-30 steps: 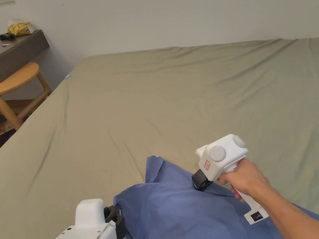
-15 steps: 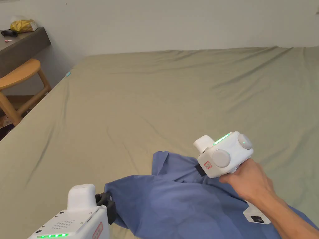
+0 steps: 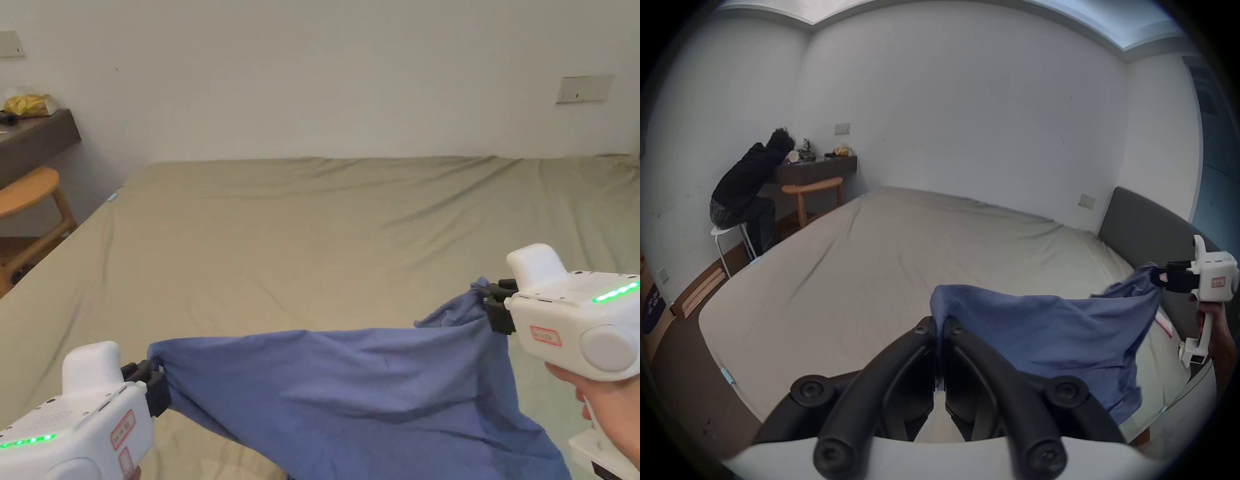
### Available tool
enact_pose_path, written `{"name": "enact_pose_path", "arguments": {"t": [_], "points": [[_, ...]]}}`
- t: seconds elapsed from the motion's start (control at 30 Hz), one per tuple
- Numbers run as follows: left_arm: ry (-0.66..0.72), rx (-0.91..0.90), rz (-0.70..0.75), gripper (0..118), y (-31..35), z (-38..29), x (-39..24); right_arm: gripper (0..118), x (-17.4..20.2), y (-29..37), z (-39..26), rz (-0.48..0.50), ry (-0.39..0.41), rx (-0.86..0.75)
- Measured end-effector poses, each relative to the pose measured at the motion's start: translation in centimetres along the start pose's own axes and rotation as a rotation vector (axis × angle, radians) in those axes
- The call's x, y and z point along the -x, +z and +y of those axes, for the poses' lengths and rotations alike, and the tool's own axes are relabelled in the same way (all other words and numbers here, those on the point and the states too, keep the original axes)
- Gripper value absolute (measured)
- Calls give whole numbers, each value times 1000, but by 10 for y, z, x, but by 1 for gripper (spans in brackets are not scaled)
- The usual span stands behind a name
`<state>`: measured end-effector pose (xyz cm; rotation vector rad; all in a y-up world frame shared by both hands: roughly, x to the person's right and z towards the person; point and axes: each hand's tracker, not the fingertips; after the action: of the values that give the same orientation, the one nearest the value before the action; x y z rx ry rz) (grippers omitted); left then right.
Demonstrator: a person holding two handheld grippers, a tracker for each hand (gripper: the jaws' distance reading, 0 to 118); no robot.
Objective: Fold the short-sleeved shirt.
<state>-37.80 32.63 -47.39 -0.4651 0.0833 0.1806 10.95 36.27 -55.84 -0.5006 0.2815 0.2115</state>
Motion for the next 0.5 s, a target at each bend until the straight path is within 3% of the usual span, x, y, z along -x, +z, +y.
{"name": "enact_pose_path", "arguments": {"t": [0.17, 0.43, 0.5], "points": [[-5, -90, -55, 2, 31, 55, -21, 4, -34, 83, 34, -99, -22, -134], [-14, -319, -178, 2, 111, 164, -71, 4, -52, 228, 94, -218, -80, -369], [-9, -361, -209, 2, 133, 188, -79, 4, -48, 254, 105, -264, -29, -407]]}}
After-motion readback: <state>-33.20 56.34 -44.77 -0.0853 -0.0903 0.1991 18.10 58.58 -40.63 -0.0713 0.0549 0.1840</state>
